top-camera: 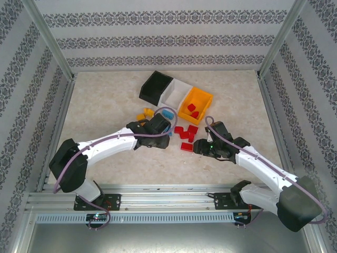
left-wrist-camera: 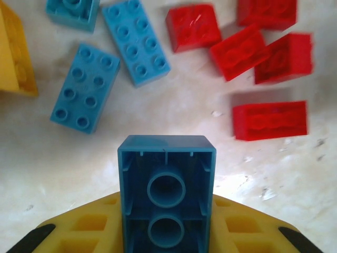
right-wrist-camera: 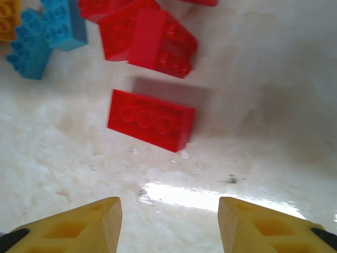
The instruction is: Sort the legos into containers by color
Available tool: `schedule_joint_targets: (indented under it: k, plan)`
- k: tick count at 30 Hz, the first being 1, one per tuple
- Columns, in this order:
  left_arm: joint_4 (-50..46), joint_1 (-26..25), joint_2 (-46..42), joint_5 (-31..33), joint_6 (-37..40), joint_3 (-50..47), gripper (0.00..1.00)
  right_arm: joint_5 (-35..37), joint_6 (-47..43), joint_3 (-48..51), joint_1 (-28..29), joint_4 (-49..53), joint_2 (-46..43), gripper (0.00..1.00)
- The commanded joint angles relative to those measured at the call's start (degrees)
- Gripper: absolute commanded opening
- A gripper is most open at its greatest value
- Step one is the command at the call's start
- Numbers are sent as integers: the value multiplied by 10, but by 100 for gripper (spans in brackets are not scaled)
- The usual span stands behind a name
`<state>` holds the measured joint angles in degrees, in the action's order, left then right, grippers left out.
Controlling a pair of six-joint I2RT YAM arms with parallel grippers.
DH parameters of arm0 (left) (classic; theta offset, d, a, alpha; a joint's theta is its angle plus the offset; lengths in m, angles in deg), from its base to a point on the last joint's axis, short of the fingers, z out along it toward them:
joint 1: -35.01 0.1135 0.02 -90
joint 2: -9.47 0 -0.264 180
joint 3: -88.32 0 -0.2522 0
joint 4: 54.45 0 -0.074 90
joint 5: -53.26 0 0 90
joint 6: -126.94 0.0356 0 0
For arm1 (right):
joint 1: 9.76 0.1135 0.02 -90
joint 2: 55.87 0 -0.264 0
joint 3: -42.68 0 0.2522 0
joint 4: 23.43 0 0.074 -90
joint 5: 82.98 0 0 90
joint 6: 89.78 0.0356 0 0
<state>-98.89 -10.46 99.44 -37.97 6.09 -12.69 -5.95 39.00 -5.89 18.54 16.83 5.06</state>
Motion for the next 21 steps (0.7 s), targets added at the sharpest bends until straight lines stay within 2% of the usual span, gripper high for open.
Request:
schedule_joint_targets:
  k: [1, 9, 13, 21]
  plan:
    - [-25, 34, 21, -19, 51, 73, 26, -66, 28, 15, 3, -83, -29, 51]
    - [-105, 95, 178, -35, 129, 317, 27, -83, 27, 3, -24, -93, -70, 53]
    - [-145, 110, 281, -25, 163, 454, 27, -102, 21, -10, -55, -93, -57, 53]
    - [-256, 123, 491, 2, 205, 747, 27, -114, -10, -61, -72, -77, -5, 54]
